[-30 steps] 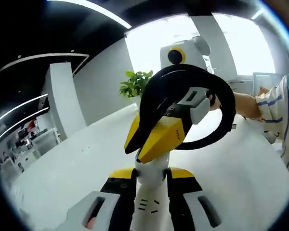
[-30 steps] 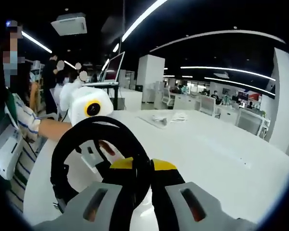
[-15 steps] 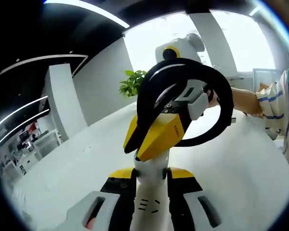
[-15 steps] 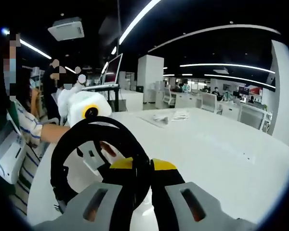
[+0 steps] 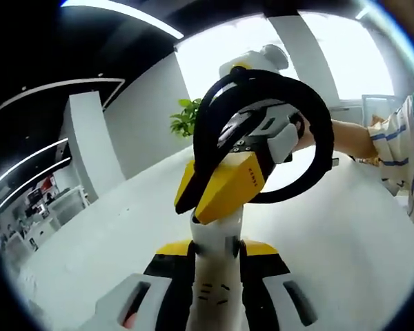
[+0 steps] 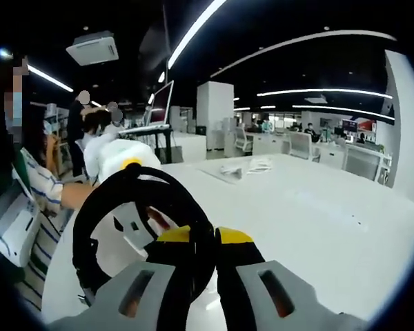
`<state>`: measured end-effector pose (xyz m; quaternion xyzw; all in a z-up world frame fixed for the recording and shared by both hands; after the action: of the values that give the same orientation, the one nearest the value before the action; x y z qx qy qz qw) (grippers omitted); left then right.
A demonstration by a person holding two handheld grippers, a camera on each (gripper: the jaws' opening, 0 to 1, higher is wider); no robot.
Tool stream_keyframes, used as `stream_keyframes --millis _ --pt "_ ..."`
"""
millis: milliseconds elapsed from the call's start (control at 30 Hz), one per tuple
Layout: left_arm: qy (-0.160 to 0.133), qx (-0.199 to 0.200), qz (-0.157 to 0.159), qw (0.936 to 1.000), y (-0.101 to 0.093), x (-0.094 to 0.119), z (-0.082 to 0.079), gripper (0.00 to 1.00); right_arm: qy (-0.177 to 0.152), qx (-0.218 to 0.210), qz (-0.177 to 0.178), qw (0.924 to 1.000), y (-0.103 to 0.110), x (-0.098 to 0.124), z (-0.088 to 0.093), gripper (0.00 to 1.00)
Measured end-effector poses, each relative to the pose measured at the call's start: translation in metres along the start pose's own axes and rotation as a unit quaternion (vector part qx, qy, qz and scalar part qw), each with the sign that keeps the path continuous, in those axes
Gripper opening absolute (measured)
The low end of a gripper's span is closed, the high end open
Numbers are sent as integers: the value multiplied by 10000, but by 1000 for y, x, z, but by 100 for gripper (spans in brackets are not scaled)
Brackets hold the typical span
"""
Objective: Straighten the power strip on the desk, plug the charger into it
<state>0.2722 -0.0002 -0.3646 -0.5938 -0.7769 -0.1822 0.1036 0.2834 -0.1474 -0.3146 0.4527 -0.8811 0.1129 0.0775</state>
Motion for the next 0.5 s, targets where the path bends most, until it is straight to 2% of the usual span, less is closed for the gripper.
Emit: stream_keyframes --millis 100,367,433,500 --pt "-32 72 25 10000 0 -1 0 25 -45 -192 -52 9998 -4 2 3 10" --pt "80 -51 -25 10000 -1 -4 -1 25 -221 -456 -161 9986 -8 6 10 10" --pt "92 -49 -29 9999 0 -4 1 25 -156 -408 -119 9990 -6 2 6 10" --pt "-22 112 52 9999 1 -2 4 25 -52 -125 -22 9999 0 0 3 10"
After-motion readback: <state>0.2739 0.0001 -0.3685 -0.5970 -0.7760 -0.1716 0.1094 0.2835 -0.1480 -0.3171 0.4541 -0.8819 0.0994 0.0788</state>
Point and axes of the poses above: the point that each gripper's makers call its tool centre point, and the gripper's own axes: x roughly backward along the fingers, y roughly to its left, z roughly out of its underside, the point moved 10 cm from there along x, roughly backward along the fingers, and after that the axes turned 11 degrees about z, right-handed, at the moved point
